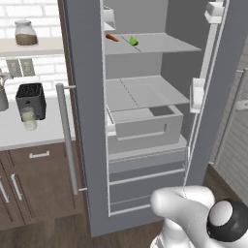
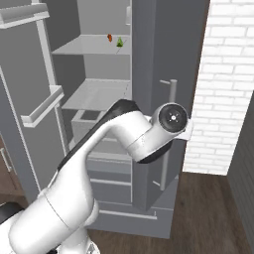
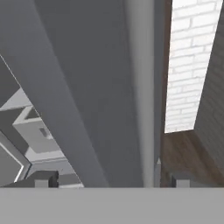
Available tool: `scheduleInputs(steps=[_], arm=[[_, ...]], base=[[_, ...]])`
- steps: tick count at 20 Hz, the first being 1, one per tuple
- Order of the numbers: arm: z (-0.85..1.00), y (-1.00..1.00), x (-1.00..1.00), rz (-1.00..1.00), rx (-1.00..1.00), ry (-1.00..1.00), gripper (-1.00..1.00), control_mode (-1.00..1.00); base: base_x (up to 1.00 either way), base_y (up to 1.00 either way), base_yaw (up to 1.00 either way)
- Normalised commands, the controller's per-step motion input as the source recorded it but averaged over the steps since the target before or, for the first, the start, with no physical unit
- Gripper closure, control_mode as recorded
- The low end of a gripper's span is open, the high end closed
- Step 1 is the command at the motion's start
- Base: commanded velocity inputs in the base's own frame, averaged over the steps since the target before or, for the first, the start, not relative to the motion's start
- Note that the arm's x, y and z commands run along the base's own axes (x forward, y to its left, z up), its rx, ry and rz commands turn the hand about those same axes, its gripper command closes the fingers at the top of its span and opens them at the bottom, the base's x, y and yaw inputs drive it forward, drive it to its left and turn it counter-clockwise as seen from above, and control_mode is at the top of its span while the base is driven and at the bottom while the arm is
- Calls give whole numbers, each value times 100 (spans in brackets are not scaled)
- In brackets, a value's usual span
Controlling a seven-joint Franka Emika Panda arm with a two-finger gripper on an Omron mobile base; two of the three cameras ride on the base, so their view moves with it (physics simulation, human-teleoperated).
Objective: Grab a lemon wedge from the fridge and one ice cube from the ice bowl, and put them in the glass of lemonade.
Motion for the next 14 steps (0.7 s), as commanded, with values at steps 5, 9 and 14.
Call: scheduleInputs(steps=[5, 9, 14], arm=[[24, 17, -65, 1, -20, -2, -100, -100], [19, 90, 0, 7, -36, -2, -100, -100], [10, 100, 0, 3, -39, 0, -100, -100]], base=[[0, 0, 0], [0, 0, 0], [0, 0, 0]])
